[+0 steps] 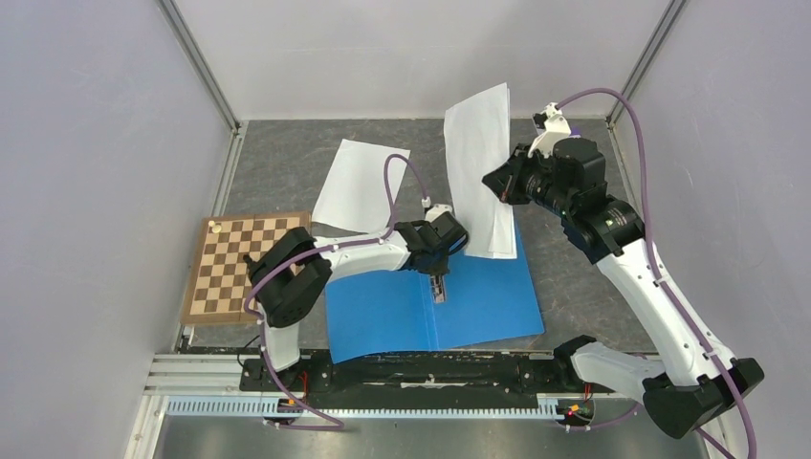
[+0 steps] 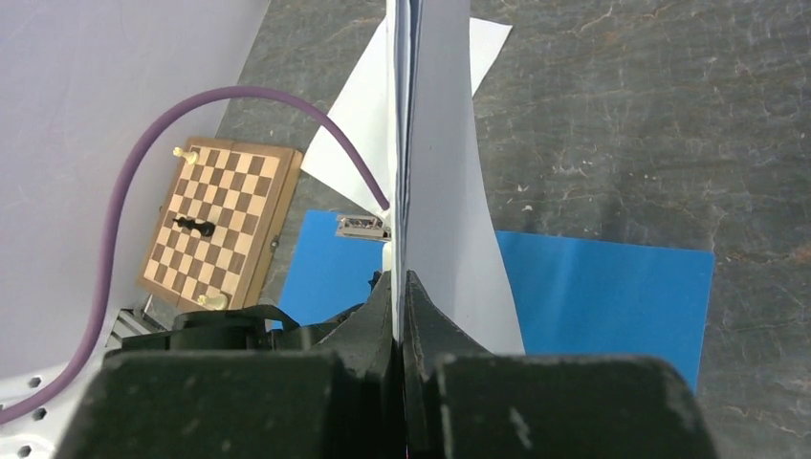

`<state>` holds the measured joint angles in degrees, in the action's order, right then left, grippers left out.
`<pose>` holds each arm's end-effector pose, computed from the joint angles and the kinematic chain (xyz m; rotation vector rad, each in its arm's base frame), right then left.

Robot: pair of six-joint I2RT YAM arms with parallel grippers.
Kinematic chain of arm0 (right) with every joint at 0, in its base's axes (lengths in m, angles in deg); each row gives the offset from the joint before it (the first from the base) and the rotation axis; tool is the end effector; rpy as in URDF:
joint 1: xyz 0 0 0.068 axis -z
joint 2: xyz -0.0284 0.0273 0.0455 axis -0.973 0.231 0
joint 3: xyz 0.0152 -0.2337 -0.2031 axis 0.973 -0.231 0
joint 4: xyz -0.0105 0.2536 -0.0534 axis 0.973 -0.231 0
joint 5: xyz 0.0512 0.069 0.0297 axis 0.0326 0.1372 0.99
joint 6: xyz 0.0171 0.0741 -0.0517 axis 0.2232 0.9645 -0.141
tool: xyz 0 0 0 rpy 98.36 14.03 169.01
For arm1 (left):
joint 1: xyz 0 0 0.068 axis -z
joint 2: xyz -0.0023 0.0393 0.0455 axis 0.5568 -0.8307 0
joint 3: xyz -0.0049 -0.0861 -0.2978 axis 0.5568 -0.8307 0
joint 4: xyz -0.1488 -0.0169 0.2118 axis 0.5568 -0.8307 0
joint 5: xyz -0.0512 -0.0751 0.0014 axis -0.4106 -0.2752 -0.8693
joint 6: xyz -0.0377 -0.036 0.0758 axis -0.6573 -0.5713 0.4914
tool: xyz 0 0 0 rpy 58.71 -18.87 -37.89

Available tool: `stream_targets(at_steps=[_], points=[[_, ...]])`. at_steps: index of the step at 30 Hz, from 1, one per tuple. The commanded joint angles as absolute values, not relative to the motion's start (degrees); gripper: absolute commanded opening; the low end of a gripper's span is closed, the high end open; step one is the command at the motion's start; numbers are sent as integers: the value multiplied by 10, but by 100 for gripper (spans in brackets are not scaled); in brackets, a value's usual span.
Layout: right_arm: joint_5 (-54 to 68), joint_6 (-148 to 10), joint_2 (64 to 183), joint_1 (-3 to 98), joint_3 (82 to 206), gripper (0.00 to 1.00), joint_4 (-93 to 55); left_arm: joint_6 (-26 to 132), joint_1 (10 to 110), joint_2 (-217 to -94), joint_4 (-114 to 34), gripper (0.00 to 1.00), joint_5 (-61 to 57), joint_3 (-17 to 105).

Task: Put the files into the folder

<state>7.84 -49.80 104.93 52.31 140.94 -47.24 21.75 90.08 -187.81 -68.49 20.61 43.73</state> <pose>0.2297 0.1168 0.4311 -0.0713 1.9714 0.7209 0.2481 -0.3342 0.1717 0.2233 2.6179 -0.2801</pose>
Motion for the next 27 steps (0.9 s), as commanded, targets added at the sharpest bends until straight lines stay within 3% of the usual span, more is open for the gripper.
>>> stream_targets(at_steps=[1,20,27], points=[[70,-492,1036,521,1399,0,-451,300,886,-1842,-701,23,193,411],[10,-543,1081,523,1464,0,-483,460,837,-1932,-722,20,97,537],[3,-558,1082,526,1460,0,-487,329,836,-1916,-722,17,113,479]])
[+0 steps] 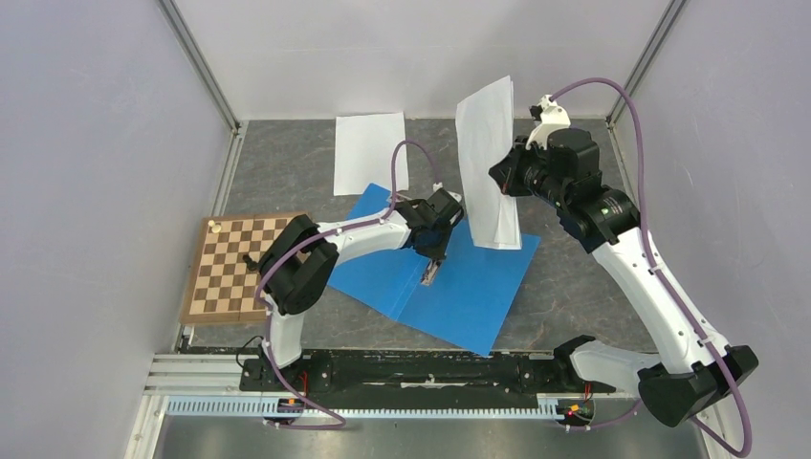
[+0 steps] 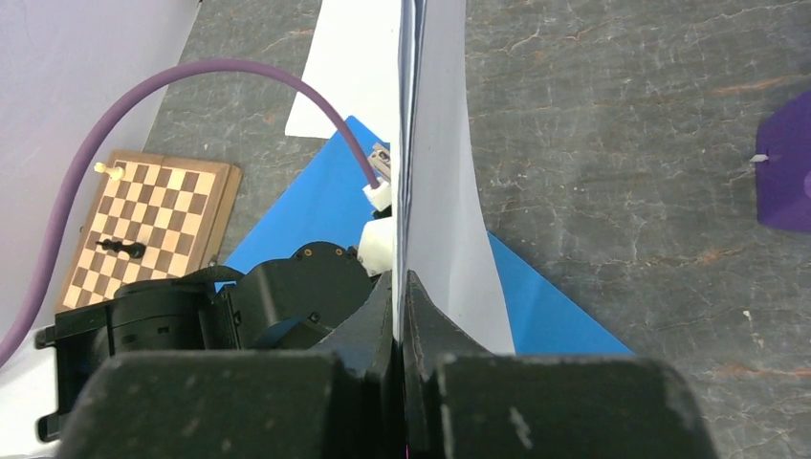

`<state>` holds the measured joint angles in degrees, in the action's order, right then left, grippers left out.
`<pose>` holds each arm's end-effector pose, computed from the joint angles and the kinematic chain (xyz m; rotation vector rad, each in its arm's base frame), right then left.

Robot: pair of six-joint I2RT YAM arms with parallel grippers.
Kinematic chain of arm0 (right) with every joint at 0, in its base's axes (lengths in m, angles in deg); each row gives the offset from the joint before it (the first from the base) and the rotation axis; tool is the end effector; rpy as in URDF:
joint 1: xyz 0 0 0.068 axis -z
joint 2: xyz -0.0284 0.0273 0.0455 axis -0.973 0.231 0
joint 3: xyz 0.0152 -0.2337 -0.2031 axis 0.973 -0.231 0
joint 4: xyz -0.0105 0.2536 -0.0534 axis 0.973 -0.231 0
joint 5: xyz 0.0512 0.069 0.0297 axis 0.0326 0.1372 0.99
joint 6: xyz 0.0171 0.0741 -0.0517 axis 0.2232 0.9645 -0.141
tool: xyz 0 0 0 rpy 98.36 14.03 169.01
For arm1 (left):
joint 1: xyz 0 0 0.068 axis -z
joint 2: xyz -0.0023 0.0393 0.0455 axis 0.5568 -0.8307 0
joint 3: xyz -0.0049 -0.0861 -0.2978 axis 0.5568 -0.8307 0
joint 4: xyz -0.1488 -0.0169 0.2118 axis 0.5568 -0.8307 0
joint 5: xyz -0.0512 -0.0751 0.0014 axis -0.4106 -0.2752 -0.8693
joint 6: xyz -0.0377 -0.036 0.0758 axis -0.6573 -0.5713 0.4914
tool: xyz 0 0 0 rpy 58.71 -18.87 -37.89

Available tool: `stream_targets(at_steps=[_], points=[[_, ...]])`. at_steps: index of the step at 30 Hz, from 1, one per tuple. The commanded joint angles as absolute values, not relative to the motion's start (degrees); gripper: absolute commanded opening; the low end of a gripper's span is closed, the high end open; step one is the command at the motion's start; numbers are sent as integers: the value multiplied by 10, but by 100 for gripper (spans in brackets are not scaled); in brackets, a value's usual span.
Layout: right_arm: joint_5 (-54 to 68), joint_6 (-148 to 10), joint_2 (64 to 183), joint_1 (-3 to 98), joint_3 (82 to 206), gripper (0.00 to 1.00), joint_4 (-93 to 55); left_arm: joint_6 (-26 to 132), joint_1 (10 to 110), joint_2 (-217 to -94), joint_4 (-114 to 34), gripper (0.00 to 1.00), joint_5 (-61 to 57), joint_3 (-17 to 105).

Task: Put the files into the folder

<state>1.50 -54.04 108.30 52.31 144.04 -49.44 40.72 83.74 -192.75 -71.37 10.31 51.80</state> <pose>0.2470 0.1147 0.4311 -0.0666 1.9922 0.5571 0.2923 -0.3379 0.1738 0.5807 2.6262 -0.3271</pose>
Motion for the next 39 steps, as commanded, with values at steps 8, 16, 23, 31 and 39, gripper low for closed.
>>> stream_targets(at_steps=[8,16,23,31,39], points=[[18,-563,1089,525,1459,0,-483,130,848,-1873,-731,11,195,428],[67,-540,1080,525,1436,0,-465,134,849,-1855,-713,17,197,401],[125,-474,1081,518,1407,0,-418,150,848,-1798,-725,39,195,413],[133,-394,1082,491,1400,0,-377,139,822,-1706,-753,51,228,367],[167,-247,1025,433,1221,0,-239,98,753,-1627,-718,27,208,233]])
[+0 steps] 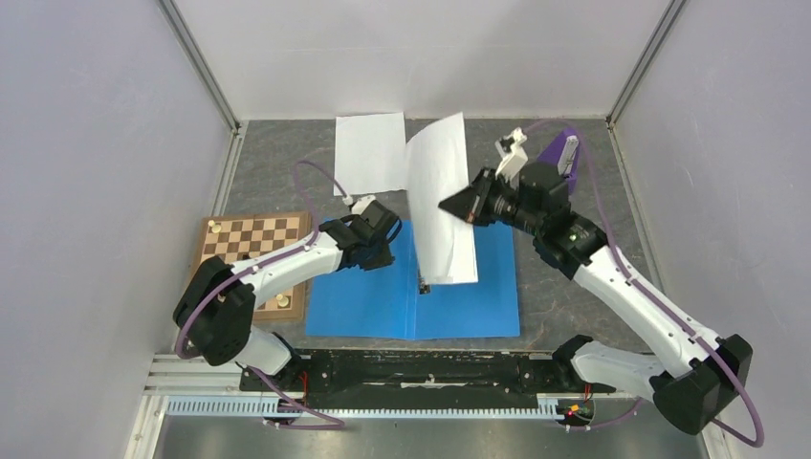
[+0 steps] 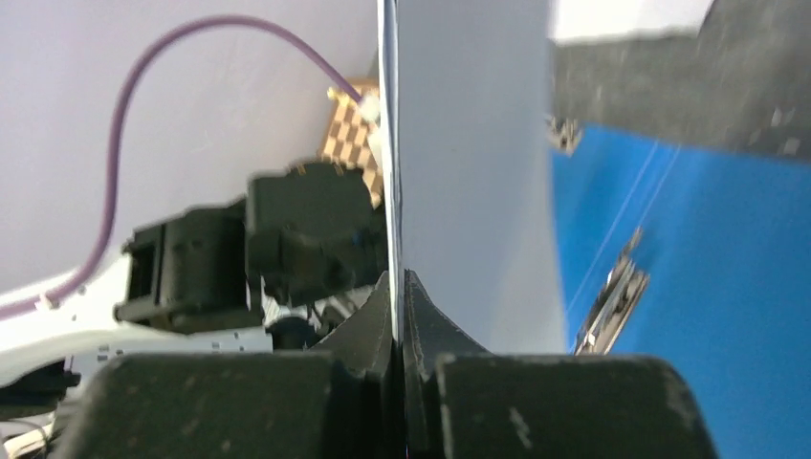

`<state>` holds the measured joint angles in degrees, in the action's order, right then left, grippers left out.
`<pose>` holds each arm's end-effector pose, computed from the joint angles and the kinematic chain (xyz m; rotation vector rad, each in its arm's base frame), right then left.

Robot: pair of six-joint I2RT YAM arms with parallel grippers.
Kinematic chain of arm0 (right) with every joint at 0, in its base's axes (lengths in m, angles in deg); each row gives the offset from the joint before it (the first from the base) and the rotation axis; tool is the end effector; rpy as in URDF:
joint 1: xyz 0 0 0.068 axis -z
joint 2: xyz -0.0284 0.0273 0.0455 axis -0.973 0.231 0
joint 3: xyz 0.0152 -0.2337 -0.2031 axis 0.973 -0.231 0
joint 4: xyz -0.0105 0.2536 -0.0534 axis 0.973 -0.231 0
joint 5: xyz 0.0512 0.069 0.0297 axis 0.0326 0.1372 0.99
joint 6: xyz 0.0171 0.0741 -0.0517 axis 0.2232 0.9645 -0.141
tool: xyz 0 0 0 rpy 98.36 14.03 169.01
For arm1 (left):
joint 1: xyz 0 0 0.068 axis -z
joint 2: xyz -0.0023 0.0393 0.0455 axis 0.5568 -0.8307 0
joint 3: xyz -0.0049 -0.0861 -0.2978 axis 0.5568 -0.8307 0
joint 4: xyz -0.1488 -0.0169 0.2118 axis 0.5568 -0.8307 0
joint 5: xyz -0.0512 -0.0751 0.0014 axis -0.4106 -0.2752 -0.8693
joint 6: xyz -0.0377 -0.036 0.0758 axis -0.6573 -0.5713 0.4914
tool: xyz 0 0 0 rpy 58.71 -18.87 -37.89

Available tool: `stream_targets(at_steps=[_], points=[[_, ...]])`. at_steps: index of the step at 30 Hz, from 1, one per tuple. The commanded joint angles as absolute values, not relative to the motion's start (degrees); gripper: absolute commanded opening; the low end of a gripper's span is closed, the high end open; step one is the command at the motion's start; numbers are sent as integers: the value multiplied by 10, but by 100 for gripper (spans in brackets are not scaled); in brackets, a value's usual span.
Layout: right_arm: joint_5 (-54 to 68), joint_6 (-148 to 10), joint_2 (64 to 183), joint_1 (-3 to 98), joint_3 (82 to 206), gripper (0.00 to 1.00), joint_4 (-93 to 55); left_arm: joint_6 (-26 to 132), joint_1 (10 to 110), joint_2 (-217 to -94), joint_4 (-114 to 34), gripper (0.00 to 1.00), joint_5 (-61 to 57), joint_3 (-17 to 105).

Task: Put the files into the folder

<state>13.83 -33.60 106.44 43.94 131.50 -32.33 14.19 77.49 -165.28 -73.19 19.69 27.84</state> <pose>0.2255 0.1689 0.4000 -0.0231 1.9889 1.1126 0.2394 -0.2016 0.2147 -0.2365 2.5951 -0.2970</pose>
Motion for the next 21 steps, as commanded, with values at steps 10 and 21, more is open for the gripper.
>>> stream_targets(at_steps=[10,21], points=[[-11,-459,1068,524,953,0,-329,57,752,-1675,-723,12,221,201],[-88,-500,1085,489,982,0,-329,41,763,-1696,-712,8,218,195]])
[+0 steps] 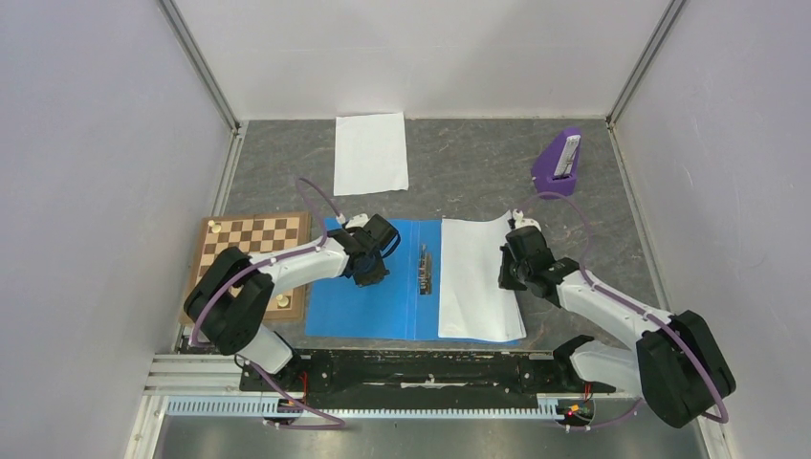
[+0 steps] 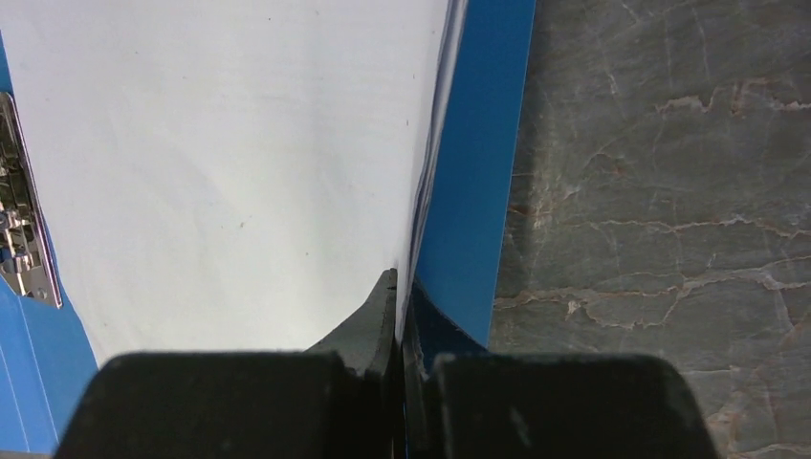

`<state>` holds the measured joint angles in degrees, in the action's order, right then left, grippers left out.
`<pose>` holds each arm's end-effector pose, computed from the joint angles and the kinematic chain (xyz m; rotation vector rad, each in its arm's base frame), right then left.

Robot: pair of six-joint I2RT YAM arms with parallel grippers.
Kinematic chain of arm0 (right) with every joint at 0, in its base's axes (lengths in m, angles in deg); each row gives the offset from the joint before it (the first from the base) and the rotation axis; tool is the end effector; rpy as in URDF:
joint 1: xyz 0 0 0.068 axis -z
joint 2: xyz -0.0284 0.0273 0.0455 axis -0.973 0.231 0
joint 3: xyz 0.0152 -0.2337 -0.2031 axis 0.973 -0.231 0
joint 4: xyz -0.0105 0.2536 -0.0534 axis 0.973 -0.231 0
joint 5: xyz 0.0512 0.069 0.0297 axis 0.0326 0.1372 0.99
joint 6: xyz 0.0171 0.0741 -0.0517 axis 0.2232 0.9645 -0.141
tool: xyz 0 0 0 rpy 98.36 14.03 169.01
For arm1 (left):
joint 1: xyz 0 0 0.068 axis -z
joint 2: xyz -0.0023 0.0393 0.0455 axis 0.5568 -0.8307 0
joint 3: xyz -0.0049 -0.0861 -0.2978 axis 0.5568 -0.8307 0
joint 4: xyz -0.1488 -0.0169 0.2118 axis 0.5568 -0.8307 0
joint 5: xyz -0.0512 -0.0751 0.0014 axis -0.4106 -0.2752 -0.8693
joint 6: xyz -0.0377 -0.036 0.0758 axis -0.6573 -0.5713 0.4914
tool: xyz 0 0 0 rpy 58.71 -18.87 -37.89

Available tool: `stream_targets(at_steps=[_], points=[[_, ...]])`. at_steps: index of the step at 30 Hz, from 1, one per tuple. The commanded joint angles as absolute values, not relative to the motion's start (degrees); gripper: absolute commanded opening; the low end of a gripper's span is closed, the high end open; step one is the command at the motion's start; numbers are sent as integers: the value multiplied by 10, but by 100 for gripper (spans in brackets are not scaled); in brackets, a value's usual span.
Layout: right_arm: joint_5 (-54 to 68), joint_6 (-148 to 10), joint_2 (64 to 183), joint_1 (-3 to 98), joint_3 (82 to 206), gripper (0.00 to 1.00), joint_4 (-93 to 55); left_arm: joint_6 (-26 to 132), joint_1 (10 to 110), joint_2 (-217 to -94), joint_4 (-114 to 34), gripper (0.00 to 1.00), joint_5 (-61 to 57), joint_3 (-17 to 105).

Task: Put the files into the folder

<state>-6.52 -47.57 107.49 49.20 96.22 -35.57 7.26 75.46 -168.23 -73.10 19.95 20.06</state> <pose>0.1926 0.0901 0.1602 0.0604 2.5399 0.2528 0.2264 -0.1748 0.1601 -0.4315 2.7084 -0.1367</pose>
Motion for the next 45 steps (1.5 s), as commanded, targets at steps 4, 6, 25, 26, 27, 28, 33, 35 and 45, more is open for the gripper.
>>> stream_targets(at_steps=[4,6,25,26,27,28,33,35,45], points=[[-81,-491,1105,487,981,0,-309,38,767,-1702,-709,8,216,190],[-77,-489,1118,487,988,0,-301,38,768,-1703,-707,8,217,188],[-69,-464,1191,457,1038,0,-278,39,779,-1716,-701,8,220,189],[-67,-458,1190,452,1035,0,-276,39,780,-1716,-702,8,221,189],[-68,-453,1187,447,1031,0,-274,38,780,-1716,-701,8,221,188],[-75,-449,1184,440,1027,0,-273,37,780,-1715,-702,8,221,188],[-97,-437,1153,436,997,0,-269,28,781,-1714,-706,8,226,189],[-96,-445,1148,435,995,0,-276,24,782,-1713,-709,8,231,188],[-85,-496,1131,435,1000,0,-304,14,782,-1716,-718,8,239,192]])
